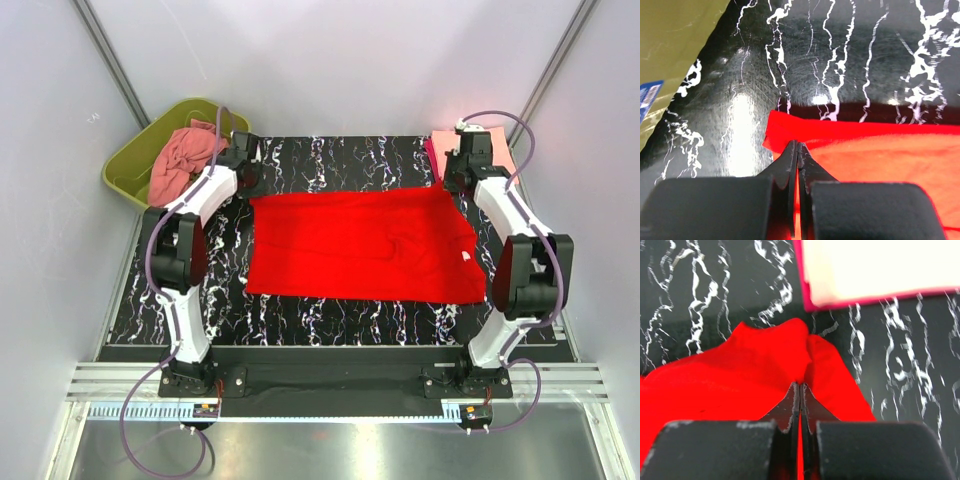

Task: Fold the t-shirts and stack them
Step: Fold the tshirt

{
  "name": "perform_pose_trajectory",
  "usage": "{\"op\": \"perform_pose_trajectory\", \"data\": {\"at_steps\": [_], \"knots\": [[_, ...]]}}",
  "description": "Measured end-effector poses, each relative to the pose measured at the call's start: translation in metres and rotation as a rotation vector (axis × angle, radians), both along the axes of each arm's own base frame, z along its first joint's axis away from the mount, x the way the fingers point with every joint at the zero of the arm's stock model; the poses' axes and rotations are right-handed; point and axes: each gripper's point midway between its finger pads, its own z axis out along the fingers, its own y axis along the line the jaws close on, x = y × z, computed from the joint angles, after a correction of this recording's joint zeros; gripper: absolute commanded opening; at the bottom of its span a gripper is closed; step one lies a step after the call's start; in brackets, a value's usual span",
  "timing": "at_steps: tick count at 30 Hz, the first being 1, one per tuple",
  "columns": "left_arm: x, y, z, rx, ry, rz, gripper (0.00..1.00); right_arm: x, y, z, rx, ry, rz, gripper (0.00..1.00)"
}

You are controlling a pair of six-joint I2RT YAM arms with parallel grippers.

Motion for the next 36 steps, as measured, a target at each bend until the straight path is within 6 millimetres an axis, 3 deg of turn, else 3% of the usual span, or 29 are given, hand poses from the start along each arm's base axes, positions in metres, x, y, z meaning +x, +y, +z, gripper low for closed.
{"op": "perform_pose_trajectory", "data": {"at_steps": [5,14,20,28,36], "knots": [[-0.012,-0.003,0.009,-0.004,-0.008,-0.007,0.0,-0.026,-0.008,0.001,0.017,0.024,-0.096,0.0],[-0.045,-0.001,-0.023,0.028,0.107,-0.018,0.0,-0.082,-0.015,-0.029,0.092,0.168,-0.31,0.0],[-0.06,0.006,-0.028,0.055,0.14,-0.01,0.0,-0.113,-0.014,-0.047,0.122,0.238,-0.37,0.0],[-0.066,0.007,-0.033,0.07,0.152,-0.009,0.0,-0.129,-0.016,-0.044,0.151,0.219,-0.434,0.01],[-0.09,0.002,-0.055,0.07,0.223,-0.023,0.0,-0.155,-0.015,-0.079,0.175,0.31,-0.509,0.03]]}}
